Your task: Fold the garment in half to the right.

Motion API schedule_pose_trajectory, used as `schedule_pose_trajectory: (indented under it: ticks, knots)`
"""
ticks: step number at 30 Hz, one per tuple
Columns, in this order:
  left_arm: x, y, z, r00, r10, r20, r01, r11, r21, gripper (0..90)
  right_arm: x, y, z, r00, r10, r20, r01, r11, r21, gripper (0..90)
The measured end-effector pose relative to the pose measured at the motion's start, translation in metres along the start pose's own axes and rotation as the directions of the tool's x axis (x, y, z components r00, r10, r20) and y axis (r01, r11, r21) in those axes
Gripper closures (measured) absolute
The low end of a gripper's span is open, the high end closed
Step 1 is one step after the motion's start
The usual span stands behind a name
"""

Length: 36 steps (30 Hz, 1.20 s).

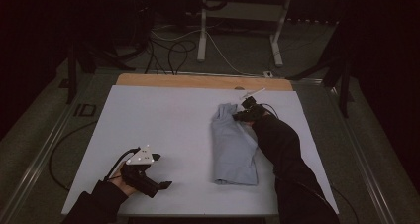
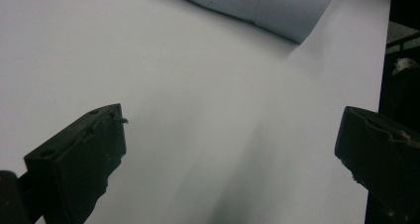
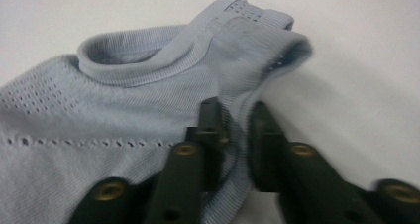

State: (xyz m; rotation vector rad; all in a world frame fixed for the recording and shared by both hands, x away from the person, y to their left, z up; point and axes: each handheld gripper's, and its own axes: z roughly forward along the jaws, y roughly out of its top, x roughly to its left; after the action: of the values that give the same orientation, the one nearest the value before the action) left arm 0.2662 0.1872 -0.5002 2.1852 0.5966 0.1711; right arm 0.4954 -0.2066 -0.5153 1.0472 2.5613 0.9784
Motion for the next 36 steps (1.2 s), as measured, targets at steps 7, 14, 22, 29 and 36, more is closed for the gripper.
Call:
schedule_pose_trajectory:
  ticks: [7,14,22,29,36]
  knots:
    - [0.002,-0.012,-0.007,0.9993,-0.032,-0.02,0.031,0.9991,-0.027,0.7,0.005,0.012,-0.012,0.9999,-0.013,0.004,0.014,0.993,-0.119,85.0]
    - [0.004,-0.017,-0.011,0.9988,-0.035,-0.034,0.033,0.9977,-0.059,0.6,0.005,0.021,-0.002,1.0,0.008,-0.005,-0.009,0.992,-0.123,85.0]
    - [0.007,-0.023,-0.009,0.9981,-0.05,-0.035,0.048,0.9976,-0.051,0.7,-0.001,0.017,0.012,0.9988,0.047,0.013,-0.046,0.997,-0.068,84.8]
    - [0.011,-0.023,-0.014,0.9972,-0.07,-0.026,0.067,0.9939,-0.087,0.7,0.0,0.015,0.021,0.9984,0.049,0.028,-0.048,0.998,-0.029,82.5]
    - [0.01,-0.024,-0.013,0.9978,-0.057,-0.032,0.055,0.996,-0.07,0.6,-0.004,0.016,0.021,0.9952,0.069,0.069,-0.067,0.997,-0.025,56.9]
